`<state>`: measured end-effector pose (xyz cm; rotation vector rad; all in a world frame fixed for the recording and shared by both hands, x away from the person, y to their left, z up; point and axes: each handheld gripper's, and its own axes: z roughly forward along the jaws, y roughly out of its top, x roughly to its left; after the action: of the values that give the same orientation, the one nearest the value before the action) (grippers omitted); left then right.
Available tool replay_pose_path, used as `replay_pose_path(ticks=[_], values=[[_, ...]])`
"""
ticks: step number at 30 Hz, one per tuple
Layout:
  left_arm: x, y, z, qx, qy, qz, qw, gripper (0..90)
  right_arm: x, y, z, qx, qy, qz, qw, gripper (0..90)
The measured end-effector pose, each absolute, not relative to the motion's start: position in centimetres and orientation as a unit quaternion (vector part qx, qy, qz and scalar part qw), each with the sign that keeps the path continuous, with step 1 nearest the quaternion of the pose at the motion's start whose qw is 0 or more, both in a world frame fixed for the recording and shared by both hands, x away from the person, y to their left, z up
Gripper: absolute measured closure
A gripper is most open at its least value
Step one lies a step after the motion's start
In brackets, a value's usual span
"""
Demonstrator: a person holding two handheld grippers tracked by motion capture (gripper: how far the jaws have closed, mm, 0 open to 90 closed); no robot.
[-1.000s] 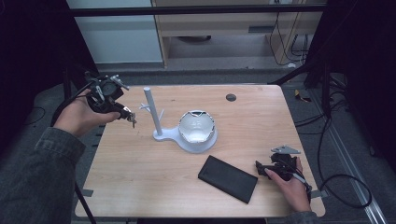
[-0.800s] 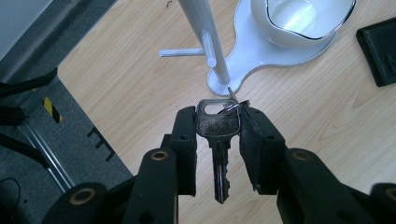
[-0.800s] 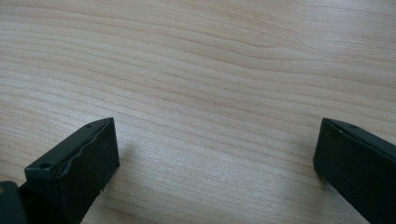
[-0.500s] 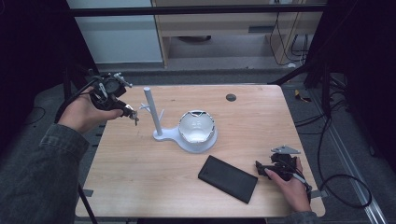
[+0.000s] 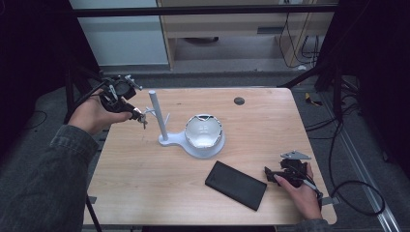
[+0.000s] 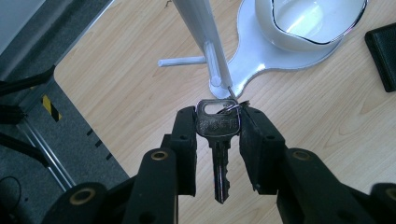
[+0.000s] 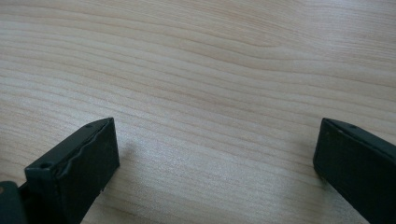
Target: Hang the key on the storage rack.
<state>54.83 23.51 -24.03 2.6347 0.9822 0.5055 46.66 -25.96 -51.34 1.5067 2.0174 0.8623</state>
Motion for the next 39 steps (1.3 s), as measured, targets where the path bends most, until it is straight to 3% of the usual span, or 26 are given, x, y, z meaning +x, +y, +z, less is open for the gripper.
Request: replay_pose_path(ticks=[39], values=[[57.0,22.5,-25.4,0.910,0.352,0.168,0.143,67.4,46.6,-26.0,-51.3,0.549,0.737,0.314,0.237,0.6]])
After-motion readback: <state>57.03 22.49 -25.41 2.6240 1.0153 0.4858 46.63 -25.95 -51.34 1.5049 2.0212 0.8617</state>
